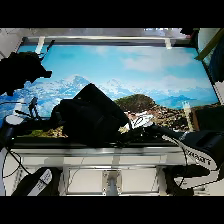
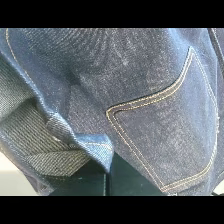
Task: Fold the clothes and pants, and hang the long-sleeved shirts on hangers.
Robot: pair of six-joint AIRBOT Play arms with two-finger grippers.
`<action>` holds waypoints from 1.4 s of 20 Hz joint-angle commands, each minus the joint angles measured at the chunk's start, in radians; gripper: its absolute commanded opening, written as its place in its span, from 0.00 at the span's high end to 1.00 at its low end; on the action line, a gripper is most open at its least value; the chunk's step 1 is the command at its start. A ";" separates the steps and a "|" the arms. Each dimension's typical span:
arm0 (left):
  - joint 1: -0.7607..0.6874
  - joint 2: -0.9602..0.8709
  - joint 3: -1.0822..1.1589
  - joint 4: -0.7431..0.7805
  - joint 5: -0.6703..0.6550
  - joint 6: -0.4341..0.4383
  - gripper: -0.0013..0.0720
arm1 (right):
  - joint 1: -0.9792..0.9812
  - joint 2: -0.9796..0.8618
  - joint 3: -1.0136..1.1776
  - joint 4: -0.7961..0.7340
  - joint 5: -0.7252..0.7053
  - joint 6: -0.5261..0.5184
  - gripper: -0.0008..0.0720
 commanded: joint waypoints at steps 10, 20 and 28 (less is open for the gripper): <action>0.002 0.003 0.001 0.000 0.000 0.018 0.96 | 0.036 0.008 0.119 0.090 -0.182 0.018 0.93; 0.034 0.298 0.445 0.507 -0.376 -0.042 0.97 | -0.165 0.768 0.161 -0.358 -0.117 0.339 0.93; 0.033 0.270 1.032 0.381 -0.387 -0.086 0.97 | -0.168 0.897 0.699 -0.845 0.004 0.676 0.94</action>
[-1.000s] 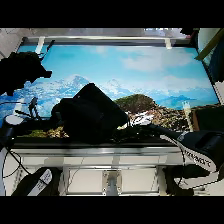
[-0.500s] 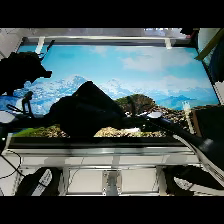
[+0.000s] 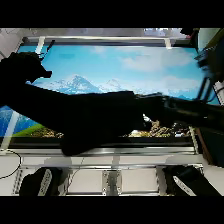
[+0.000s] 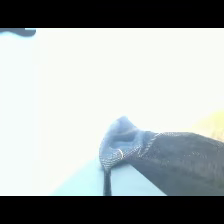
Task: Fold the clothes and pants, and hang the long-sleeved shirts on hangers.
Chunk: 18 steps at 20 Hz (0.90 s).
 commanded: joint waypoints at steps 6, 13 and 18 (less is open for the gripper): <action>-0.135 -0.411 0.173 -0.116 0.047 0.000 0.97 | -0.007 -0.387 0.118 -0.241 0.148 0.032 0.94; -0.336 -0.912 0.174 0.087 0.519 -0.130 0.97 | -0.219 -0.896 0.175 -0.114 -0.151 -0.076 0.94; -0.342 -0.971 0.174 0.082 0.671 -0.191 0.97 | -0.337 -1.111 0.412 -0.090 -0.171 -0.104 0.93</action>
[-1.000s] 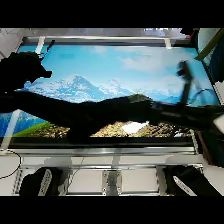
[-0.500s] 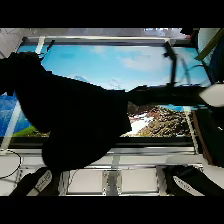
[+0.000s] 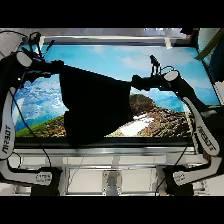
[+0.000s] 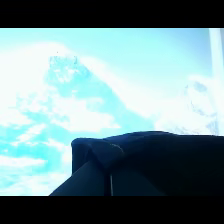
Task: Fold the clothes and pants, and hang the long-sleeved shirts on hangers.
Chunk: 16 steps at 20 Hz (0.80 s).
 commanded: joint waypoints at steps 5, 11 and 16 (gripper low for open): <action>-0.027 0.011 -0.004 0.049 -0.180 0.053 0.97 | -0.067 -0.134 0.278 -0.083 0.195 -0.159 0.93; -0.105 0.270 -0.241 0.050 -0.308 0.053 0.97 | -0.068 -0.119 0.287 -0.453 0.417 -0.072 0.93; -0.298 0.476 -0.597 0.085 -0.275 -0.097 0.97 | -0.100 -0.120 0.269 -0.514 0.455 -0.070 0.93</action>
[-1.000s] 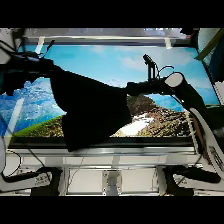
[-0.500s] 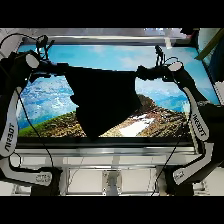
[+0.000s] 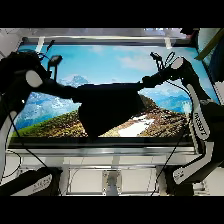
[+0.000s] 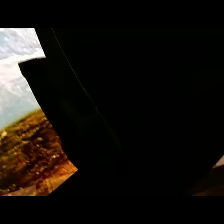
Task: Fold the clothes and pants, and hang the long-sleeved shirts on hangers.
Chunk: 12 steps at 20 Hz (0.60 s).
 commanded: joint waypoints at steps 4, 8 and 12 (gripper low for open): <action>-0.207 0.127 -0.327 0.114 0.015 -0.225 0.97 | -0.013 0.000 -0.130 -0.077 0.053 -0.017 0.93; -0.263 0.127 -0.413 0.118 0.051 -0.308 0.97 | -0.013 -0.001 -0.251 -0.077 0.034 -0.043 0.93; -0.267 0.127 -0.451 0.117 0.059 -0.324 0.97 | -0.013 -0.001 -0.277 -0.079 -0.016 -0.045 0.93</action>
